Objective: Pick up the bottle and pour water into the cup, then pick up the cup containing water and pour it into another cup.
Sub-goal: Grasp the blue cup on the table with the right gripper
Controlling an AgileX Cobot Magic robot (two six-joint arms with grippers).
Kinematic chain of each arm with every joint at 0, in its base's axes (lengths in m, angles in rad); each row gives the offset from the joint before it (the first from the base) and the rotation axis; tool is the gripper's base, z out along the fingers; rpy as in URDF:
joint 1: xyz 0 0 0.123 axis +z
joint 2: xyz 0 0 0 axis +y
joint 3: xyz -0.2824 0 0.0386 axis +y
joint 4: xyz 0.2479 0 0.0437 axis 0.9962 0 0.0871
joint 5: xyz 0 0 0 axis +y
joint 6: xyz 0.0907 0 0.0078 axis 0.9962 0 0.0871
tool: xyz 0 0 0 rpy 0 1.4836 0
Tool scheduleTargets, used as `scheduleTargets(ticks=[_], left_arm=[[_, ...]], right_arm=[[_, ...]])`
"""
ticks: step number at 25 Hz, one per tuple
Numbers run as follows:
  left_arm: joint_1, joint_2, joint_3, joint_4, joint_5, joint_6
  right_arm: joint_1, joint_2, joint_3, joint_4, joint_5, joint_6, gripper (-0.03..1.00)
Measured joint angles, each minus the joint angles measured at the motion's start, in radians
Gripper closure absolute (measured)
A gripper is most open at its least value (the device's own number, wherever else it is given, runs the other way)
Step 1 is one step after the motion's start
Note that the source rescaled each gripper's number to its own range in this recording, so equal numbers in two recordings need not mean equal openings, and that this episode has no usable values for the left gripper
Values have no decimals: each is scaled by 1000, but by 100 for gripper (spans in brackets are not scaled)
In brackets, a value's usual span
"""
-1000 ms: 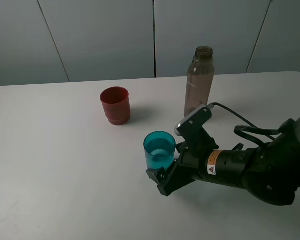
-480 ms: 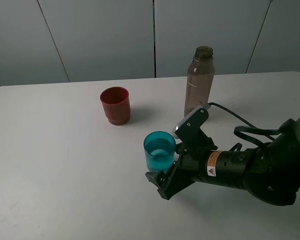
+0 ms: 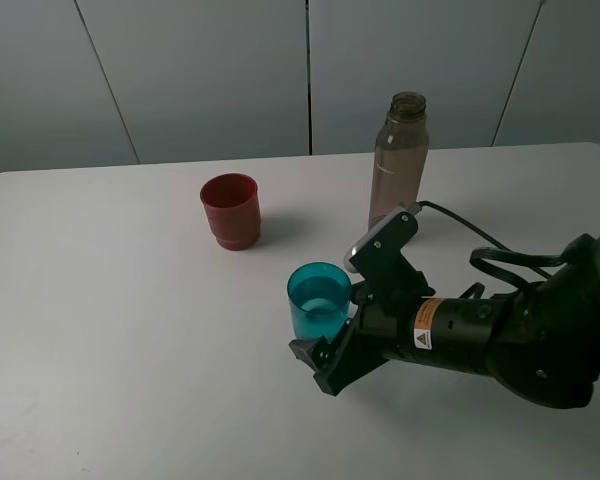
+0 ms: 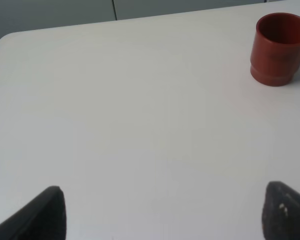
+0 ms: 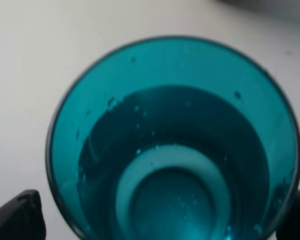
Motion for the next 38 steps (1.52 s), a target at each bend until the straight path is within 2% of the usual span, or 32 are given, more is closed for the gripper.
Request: scheduleTargets(ticks=[8, 13, 29, 30, 31, 32, 33, 38], left_arm=[[0, 0, 0, 0, 0, 0], [0, 0, 0, 0, 0, -2], [0, 0, 0, 0, 0, -2], [0, 0, 0, 0, 0, -2], [0, 0, 0, 0, 0, -2], [0, 0, 0, 0, 0, -2], [0, 0, 0, 0, 0, -2], [0, 0, 0, 0, 0, -2]], right_arm=[[-6, -16, -70, 4, 23, -10, -3], [-7, 2, -79, 4, 71, -32, -3], [-29, 47, -79, 24, 33, -83, -3], [-29, 47, -79, 24, 31, -88, 9], [-29, 47, -79, 24, 31, -97, 34], [-29, 47, -79, 24, 31, -97, 67], [-29, 47, -79, 24, 31, -97, 87], [-36, 47, -79, 28, 31, -105, 85]])
